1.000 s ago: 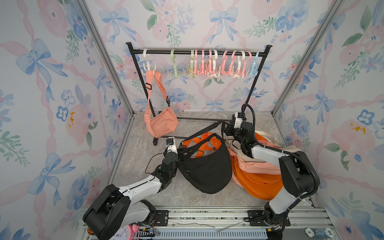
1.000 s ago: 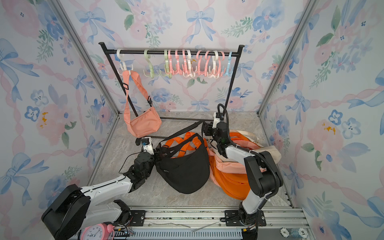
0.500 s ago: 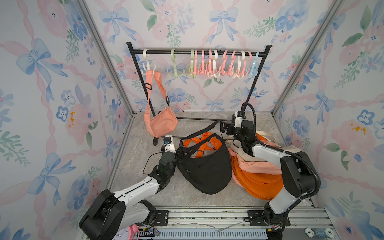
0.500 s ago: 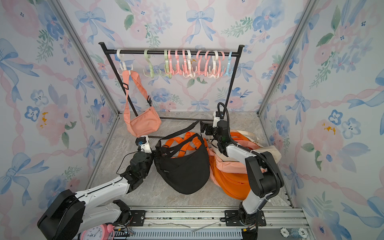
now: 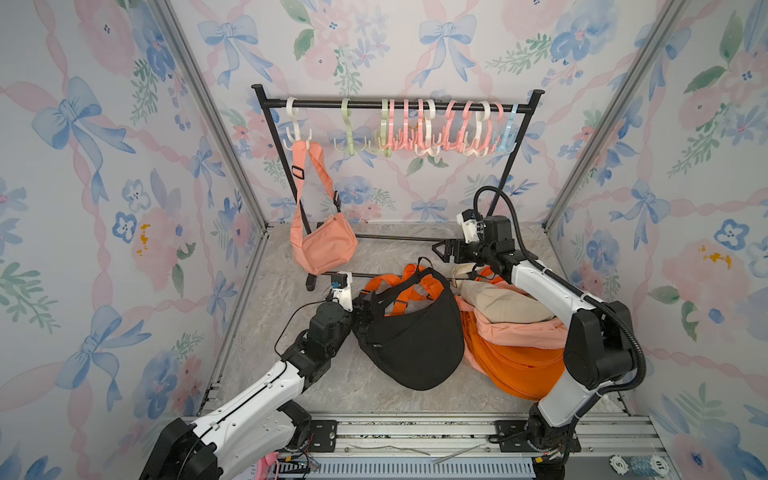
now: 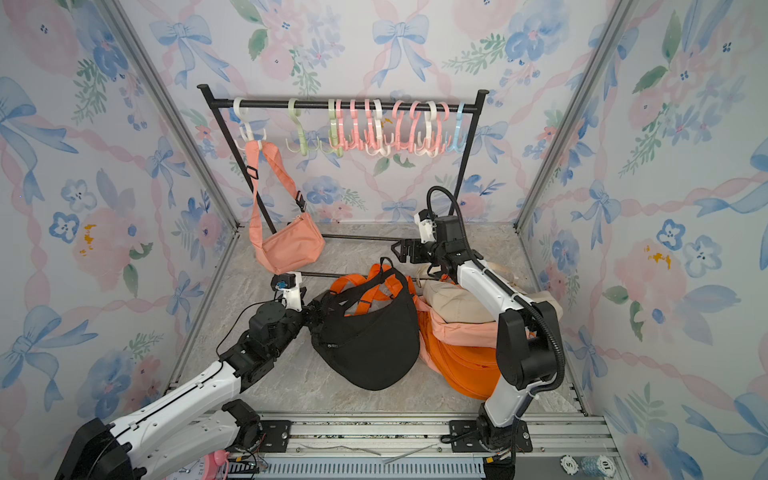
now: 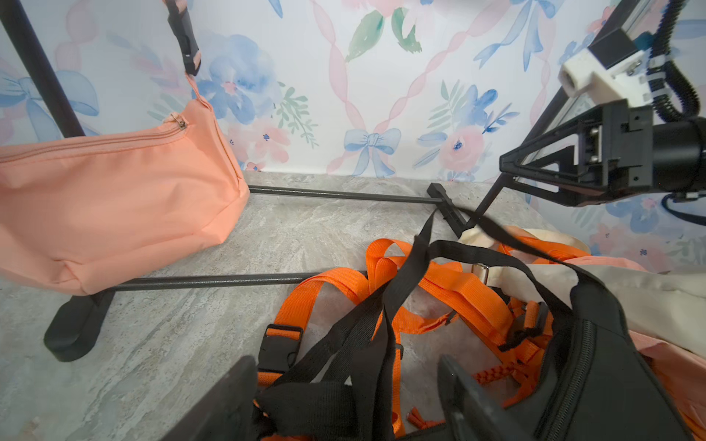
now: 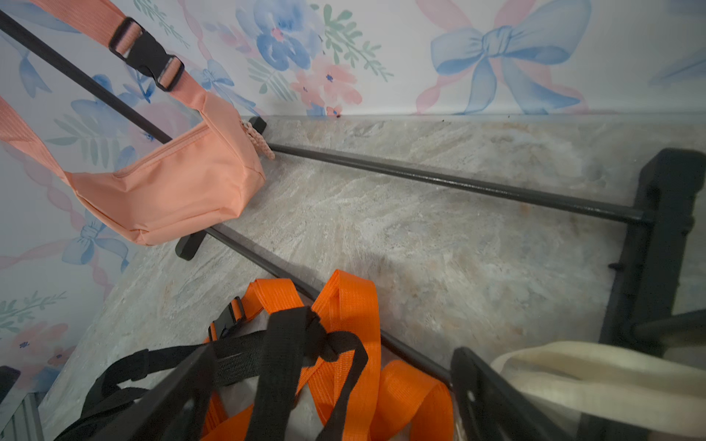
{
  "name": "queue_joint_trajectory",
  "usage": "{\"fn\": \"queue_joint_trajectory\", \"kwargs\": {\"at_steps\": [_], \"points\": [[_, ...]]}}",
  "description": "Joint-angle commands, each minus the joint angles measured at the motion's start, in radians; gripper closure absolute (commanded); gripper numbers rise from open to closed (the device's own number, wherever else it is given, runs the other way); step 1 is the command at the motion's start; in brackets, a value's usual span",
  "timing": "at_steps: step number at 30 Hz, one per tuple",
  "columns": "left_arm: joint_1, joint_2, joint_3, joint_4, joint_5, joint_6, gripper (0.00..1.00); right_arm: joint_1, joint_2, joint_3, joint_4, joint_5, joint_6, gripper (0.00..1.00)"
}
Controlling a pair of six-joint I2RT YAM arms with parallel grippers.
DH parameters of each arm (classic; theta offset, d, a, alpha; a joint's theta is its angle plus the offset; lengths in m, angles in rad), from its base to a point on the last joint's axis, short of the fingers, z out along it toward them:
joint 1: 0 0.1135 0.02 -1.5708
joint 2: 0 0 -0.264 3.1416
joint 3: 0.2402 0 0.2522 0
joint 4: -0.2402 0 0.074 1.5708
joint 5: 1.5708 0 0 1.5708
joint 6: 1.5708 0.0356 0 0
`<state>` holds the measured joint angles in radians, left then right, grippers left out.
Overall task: Take the bag off the hook
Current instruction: Place the bag inside the bag, then pick up the bag from the hook.
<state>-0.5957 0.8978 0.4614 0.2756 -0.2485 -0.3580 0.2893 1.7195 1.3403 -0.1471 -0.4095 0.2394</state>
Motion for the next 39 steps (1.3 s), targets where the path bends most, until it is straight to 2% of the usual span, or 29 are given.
{"fn": "queue_joint_trajectory", "kwargs": {"at_steps": [1,5,10,14,18,22,32,35,39], "points": [[0.005,-0.061,0.021,-0.074,0.003,-0.014,0.23,-0.004,-0.051,0.024,-0.145,-0.026,-0.046,0.03],[0.006,-0.122,0.008,-0.072,-0.113,0.024,0.23,0.006,-0.097,0.019,-0.158,-0.01,-0.052,0.03],[0.009,-0.175,-0.046,0.052,-0.301,0.117,0.25,0.048,-0.151,-0.033,-0.038,0.011,-0.036,0.04],[0.052,-0.191,-0.122,0.244,-0.421,0.157,0.26,0.088,-0.14,-0.017,0.049,-0.014,-0.011,0.03],[0.133,-0.139,-0.191,0.502,-0.438,0.153,0.26,0.124,-0.107,0.034,0.132,0.0,-0.008,0.03],[0.249,-0.046,-0.179,0.661,-0.312,0.203,0.27,0.145,-0.034,0.115,0.21,-0.053,0.03,0.03],[0.512,0.142,-0.058,0.771,0.078,0.217,0.26,0.186,0.163,0.345,0.285,-0.185,0.061,0.03],[0.56,0.197,-0.04,0.807,0.177,0.214,0.26,0.197,0.238,0.421,0.324,-0.207,0.055,0.03],[0.595,0.286,-0.003,0.85,0.236,0.223,0.25,0.213,0.354,0.547,0.37,-0.218,0.054,0.03]]}}
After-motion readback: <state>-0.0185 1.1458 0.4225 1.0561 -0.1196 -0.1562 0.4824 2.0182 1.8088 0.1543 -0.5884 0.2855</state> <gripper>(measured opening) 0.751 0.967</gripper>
